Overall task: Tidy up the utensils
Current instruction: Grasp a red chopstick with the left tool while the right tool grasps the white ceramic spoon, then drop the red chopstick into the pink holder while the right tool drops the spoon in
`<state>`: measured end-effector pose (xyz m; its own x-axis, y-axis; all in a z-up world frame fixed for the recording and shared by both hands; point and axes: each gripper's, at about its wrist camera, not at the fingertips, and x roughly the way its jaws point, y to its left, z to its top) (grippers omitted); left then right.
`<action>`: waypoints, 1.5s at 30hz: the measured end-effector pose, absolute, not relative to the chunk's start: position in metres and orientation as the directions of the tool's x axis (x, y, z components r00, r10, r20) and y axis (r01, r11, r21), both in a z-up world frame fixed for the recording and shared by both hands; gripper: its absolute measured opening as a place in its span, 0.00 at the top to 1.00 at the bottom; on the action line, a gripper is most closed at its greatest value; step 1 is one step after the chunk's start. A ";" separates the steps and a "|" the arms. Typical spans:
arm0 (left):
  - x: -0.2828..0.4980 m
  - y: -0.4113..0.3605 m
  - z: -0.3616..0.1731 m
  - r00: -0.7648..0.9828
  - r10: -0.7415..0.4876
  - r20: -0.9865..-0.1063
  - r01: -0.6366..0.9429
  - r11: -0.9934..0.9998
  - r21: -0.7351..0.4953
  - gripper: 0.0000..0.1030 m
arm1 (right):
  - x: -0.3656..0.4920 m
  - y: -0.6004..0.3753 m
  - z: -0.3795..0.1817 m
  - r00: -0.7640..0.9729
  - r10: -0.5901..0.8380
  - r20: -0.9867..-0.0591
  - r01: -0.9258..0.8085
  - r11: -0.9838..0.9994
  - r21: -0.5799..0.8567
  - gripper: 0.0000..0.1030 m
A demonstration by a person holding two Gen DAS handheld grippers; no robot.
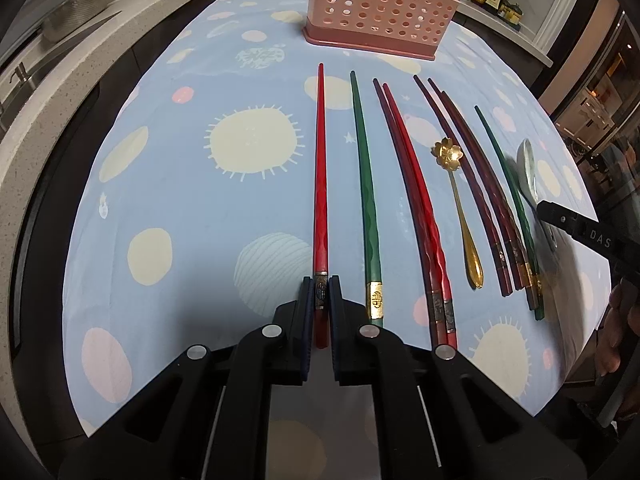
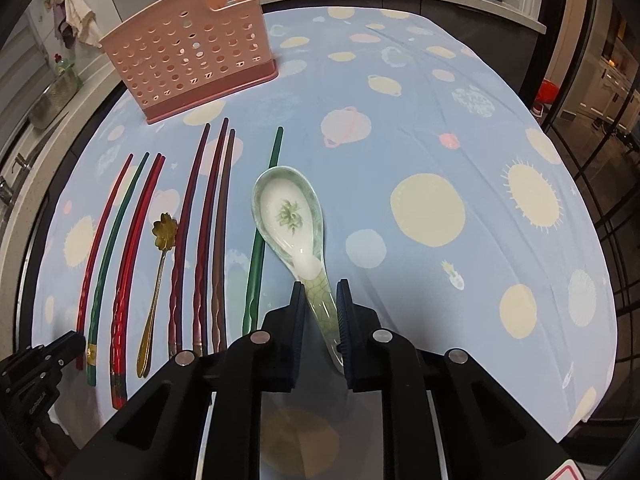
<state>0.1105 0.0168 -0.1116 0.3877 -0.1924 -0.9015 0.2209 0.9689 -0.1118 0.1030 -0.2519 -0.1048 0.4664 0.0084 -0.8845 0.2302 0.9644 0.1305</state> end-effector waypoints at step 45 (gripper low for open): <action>0.111 0.027 -0.021 0.558 -0.259 -0.788 0.214 0.963 -0.165 0.93 | 0.075 -0.257 -0.036 0.605 0.073 -0.793 0.164 0.963 0.214 0.90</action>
